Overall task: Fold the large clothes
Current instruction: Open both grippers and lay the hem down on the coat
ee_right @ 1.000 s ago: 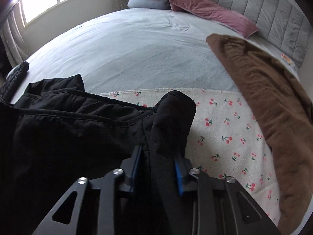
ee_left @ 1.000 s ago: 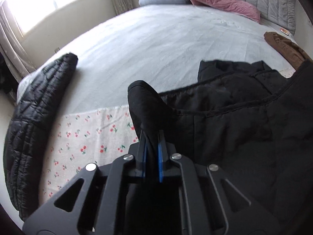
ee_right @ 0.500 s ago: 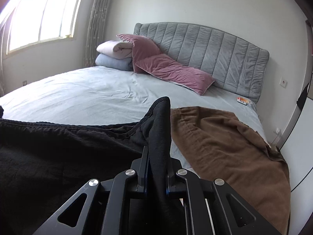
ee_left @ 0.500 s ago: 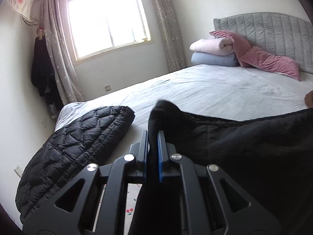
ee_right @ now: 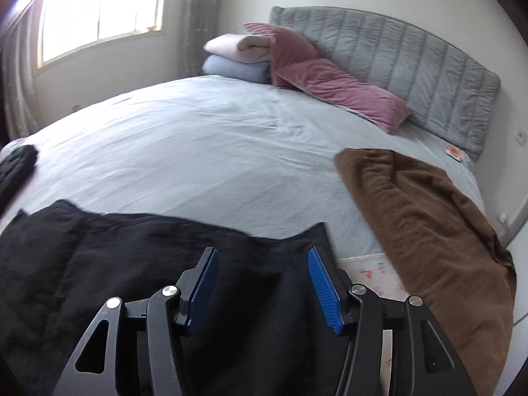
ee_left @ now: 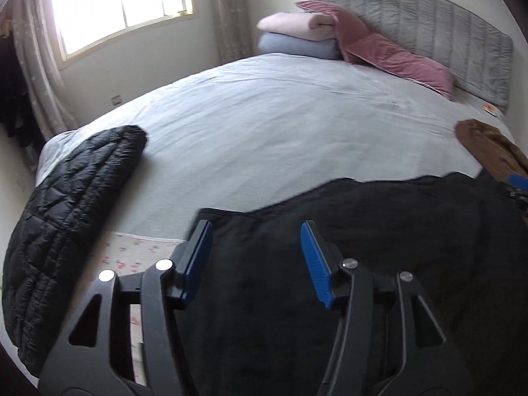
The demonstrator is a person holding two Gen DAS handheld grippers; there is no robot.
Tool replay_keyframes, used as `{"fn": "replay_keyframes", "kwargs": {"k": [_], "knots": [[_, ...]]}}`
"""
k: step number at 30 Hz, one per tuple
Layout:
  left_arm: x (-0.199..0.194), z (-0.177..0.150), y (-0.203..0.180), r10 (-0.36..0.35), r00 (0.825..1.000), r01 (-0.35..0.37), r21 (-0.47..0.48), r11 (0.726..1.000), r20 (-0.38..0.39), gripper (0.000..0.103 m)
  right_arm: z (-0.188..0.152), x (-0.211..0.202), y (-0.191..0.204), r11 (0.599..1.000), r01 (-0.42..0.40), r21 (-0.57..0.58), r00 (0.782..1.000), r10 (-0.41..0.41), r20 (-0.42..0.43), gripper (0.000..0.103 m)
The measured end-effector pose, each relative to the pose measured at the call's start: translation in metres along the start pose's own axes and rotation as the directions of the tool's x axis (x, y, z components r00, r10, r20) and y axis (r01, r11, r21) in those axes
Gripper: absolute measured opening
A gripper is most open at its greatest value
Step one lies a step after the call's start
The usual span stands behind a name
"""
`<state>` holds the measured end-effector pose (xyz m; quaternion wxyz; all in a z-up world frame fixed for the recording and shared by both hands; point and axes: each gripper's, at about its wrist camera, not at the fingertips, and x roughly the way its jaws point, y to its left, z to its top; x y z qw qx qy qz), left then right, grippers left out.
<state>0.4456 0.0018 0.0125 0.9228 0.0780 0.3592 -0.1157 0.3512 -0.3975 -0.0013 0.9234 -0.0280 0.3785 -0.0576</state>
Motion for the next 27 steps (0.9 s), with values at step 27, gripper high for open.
{"fn": "replay_keyframes", "kwargs": {"k": [27], "knots": [[-0.024, -0.085, -0.019, -0.027, 0.993, 0.036, 0.078, 0.996, -0.119, 0.079, -0.077, -0.039, -0.006, 0.992, -0.093, 0.081, 0.992, 0.100, -0.076, 0.076]]}}
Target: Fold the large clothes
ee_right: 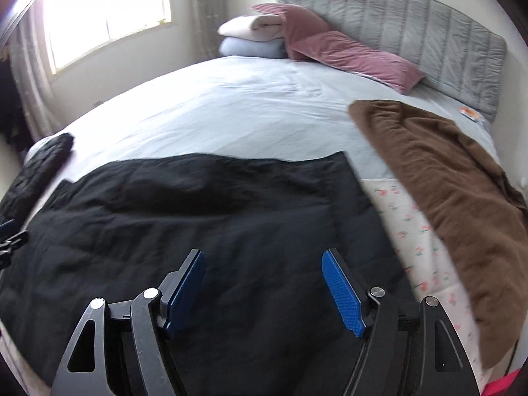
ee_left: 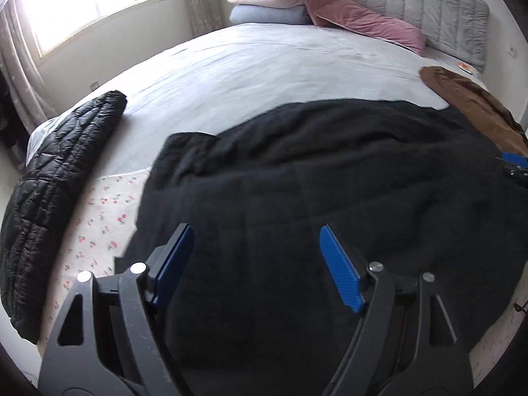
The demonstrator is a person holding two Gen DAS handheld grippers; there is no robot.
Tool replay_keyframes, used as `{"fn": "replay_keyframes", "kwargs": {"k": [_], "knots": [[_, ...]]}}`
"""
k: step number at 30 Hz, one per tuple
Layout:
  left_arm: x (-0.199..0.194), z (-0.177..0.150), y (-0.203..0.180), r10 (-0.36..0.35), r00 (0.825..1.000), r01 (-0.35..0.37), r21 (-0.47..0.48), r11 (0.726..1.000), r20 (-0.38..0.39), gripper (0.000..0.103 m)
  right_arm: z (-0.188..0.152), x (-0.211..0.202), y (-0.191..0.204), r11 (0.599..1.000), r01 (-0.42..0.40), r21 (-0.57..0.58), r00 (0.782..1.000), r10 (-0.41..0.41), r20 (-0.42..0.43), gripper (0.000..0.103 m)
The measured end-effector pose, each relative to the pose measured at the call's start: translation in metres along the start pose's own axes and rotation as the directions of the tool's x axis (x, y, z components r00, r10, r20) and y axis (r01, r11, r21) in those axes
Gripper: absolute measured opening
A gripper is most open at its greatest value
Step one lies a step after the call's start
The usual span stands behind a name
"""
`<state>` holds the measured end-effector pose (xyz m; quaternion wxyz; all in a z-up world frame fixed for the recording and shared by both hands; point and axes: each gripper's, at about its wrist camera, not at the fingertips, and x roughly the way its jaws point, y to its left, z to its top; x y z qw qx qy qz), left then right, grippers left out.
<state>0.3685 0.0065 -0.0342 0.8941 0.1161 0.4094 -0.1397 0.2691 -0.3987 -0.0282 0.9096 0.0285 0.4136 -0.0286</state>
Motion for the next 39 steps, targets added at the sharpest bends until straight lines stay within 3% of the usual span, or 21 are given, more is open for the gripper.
{"fn": "replay_keyframes", "kwargs": {"k": [2, 4, 5, 6, 9, 12, 16, 18, 23, 28, 33, 36, 39], "knots": [[0.005, -0.025, 0.003, -0.002, 1.000, 0.002, -0.015, 1.000, -0.029, 0.079, -0.024, 0.001, 0.015, 0.999, 0.005, -0.032, 1.000, -0.005, -0.026, 0.076], [0.015, -0.054, 0.031, -0.015, 0.998, 0.009, -0.082, 0.997, -0.067, 0.080, -0.053, 0.010, 0.002, 1.000, 0.016, -0.002, 0.996, -0.016, -0.087, 0.076], [0.012, -0.066, 0.045, -0.010, 0.999, 0.005, -0.103, 0.995, -0.049, 0.081, -0.065, 0.010, -0.013, 1.000, 0.023, 0.021, 0.996, -0.021, -0.082, 0.076], [0.008, -0.076, 0.058, 0.033, 0.998, -0.037, -0.104, 0.994, -0.047, 0.081, -0.074, 0.005, -0.026, 0.999, 0.043, 0.023, 0.997, -0.041, -0.063, 0.076], [-0.016, -0.093, 0.085, 0.124, 0.991, -0.130, -0.108, 0.986, -0.058, 0.081, -0.088, -0.017, -0.058, 0.979, 0.203, -0.012, 0.978, -0.203, -0.050, 0.076], [-0.047, -0.096, 0.090, 0.142, 0.986, -0.155, -0.173, 0.973, -0.083, 0.083, -0.088, -0.053, -0.063, 0.978, 0.207, 0.035, 0.977, -0.205, -0.059, 0.076], [-0.093, -0.102, 0.061, 0.133, 0.988, -0.145, -0.184, 0.972, -0.076, 0.084, -0.092, -0.105, -0.045, 0.989, 0.136, 0.057, 0.991, -0.135, -0.018, 0.077], [-0.117, -0.108, 0.038, 0.132, 0.988, -0.143, -0.170, 0.975, -0.075, 0.092, -0.099, -0.132, -0.025, 0.992, 0.109, 0.057, 0.994, -0.108, -0.007, 0.081], [-0.161, -0.136, -0.010, 0.033, 0.995, -0.054, -0.213, 0.976, -0.098, 0.102, -0.131, -0.176, 0.020, 0.996, 0.063, 0.070, 0.998, -0.063, -0.002, 0.089], [-0.167, -0.162, -0.058, 0.011, 0.994, -0.029, -0.179, 0.983, -0.106, 0.102, -0.166, -0.179, 0.061, 0.995, 0.074, 0.072, 0.997, -0.071, -0.035, 0.093], [-0.160, -0.189, -0.082, 0.043, 0.989, -0.070, -0.184, 0.980, -0.143, 0.102, -0.186, -0.166, 0.090, 0.995, 0.099, 0.015, 0.994, -0.098, -0.052, 0.094], [-0.159, -0.193, -0.081, 0.020, 0.988, -0.051, -0.206, 0.977, -0.152, 0.102, -0.190, -0.168, 0.099, 0.995, 0.096, 0.012, 0.995, -0.095, -0.037, 0.094], [-0.159, -0.193, -0.078, 0.050, 0.989, -0.081, -0.222, 0.972, -0.142, 0.102, -0.194, -0.165, 0.102, 0.995, 0.102, 0.018, 0.994, -0.101, -0.042, 0.094]]}}
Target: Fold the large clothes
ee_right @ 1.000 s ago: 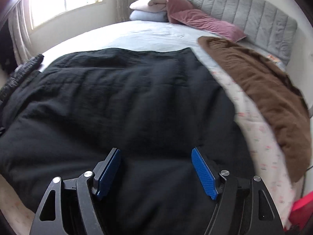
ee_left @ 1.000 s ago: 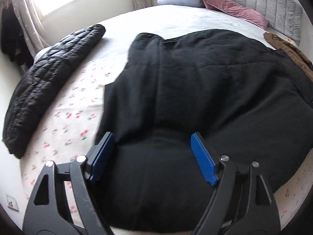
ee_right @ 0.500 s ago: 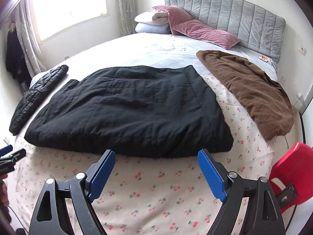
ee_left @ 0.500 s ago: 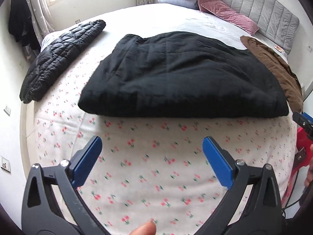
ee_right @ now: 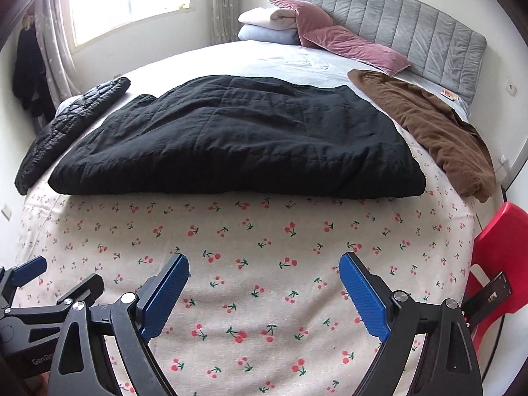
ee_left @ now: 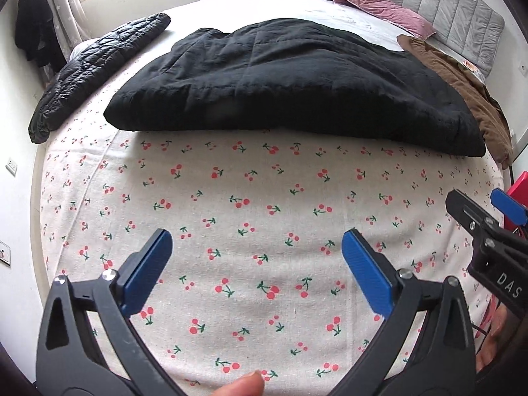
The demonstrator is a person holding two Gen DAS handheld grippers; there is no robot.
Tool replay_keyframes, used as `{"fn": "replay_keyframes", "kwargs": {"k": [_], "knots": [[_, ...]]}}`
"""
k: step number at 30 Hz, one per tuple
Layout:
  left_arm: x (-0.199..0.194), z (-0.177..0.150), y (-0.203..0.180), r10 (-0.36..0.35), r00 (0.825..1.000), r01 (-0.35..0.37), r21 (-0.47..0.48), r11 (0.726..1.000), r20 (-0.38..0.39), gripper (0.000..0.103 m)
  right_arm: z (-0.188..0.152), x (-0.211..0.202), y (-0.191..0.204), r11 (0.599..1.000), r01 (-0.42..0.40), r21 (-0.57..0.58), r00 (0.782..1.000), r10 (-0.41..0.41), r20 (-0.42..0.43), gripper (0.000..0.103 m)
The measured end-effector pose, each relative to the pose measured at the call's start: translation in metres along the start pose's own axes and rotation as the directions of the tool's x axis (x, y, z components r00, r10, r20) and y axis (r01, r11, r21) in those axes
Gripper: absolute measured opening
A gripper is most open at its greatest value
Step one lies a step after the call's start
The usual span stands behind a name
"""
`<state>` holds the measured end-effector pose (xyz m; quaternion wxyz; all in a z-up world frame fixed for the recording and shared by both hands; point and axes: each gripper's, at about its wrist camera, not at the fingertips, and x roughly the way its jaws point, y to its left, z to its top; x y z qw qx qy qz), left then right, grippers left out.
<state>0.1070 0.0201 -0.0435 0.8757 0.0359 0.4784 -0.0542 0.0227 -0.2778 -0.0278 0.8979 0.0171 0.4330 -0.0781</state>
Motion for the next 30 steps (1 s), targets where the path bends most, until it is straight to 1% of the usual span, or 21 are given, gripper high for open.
{"fn": "replay_keyframes", "kwargs": {"k": [8, 22, 30], "knots": [[0.0024, 0.0001, 0.0050, 0.023, 1.000, -0.023, -0.016, 1.000, 0.001, 0.102, -0.0031, 0.0076, 0.0063, 1.000, 0.007, -0.019, 1.000, -0.008, -0.020, 0.094], [0.0014, -0.0019, 0.0023, 0.041, 0.999, -0.041, 0.004, 0.999, 0.008, 0.102, -0.0052, 0.0078, 0.0113, 1.000, 0.007, -0.027, 1.000, -0.007, -0.018, 0.094], [0.0007, -0.0019, 0.0013, 0.040, 0.999, -0.040, 0.007, 0.999, 0.008, 0.102, -0.0052, 0.0077, 0.0108, 1.000, 0.007, -0.026, 1.000, -0.008, -0.018, 0.094]]}}
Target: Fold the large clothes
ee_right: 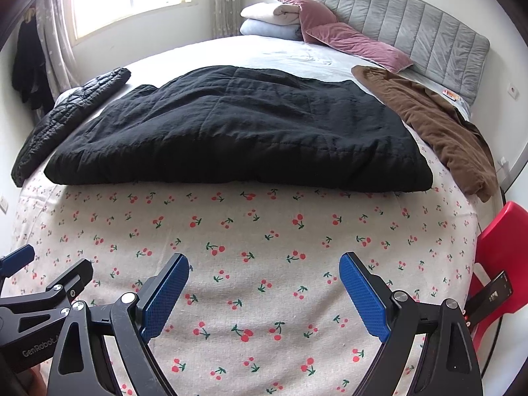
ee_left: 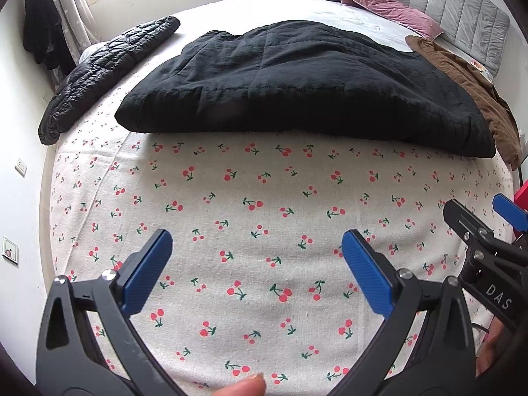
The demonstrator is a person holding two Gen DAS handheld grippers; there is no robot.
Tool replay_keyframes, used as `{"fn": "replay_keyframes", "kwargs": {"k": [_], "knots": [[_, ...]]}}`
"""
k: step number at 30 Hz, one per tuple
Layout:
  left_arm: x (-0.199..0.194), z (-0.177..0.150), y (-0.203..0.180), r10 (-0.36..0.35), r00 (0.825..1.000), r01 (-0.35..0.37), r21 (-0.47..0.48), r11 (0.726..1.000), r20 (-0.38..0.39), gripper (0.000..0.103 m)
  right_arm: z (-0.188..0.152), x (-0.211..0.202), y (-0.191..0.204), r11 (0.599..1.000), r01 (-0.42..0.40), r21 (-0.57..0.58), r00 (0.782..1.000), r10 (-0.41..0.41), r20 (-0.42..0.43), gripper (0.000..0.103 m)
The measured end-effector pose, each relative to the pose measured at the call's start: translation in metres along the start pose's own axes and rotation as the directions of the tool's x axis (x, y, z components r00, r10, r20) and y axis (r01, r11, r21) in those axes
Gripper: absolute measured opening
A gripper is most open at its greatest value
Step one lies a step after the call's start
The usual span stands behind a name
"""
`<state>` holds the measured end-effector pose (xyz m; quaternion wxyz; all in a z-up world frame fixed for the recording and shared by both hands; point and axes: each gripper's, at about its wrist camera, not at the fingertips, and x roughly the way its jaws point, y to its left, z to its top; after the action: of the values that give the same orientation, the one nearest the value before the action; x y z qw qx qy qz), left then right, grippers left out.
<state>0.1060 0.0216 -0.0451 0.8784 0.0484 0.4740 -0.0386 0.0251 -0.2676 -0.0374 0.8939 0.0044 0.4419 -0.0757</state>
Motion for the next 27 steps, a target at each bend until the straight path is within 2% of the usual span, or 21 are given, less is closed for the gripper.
{"fn": "replay_keyframes", "kwargs": {"k": [27], "knots": [[0.0030, -0.0015, -0.0038, 0.006, 1.000, -0.006, 0.015, 1.000, -0.009, 0.102, -0.0011, 0.0032, 0.0009, 1.000, 0.003, 0.013, 1.000, -0.003, -0.005, 0.094]]}}
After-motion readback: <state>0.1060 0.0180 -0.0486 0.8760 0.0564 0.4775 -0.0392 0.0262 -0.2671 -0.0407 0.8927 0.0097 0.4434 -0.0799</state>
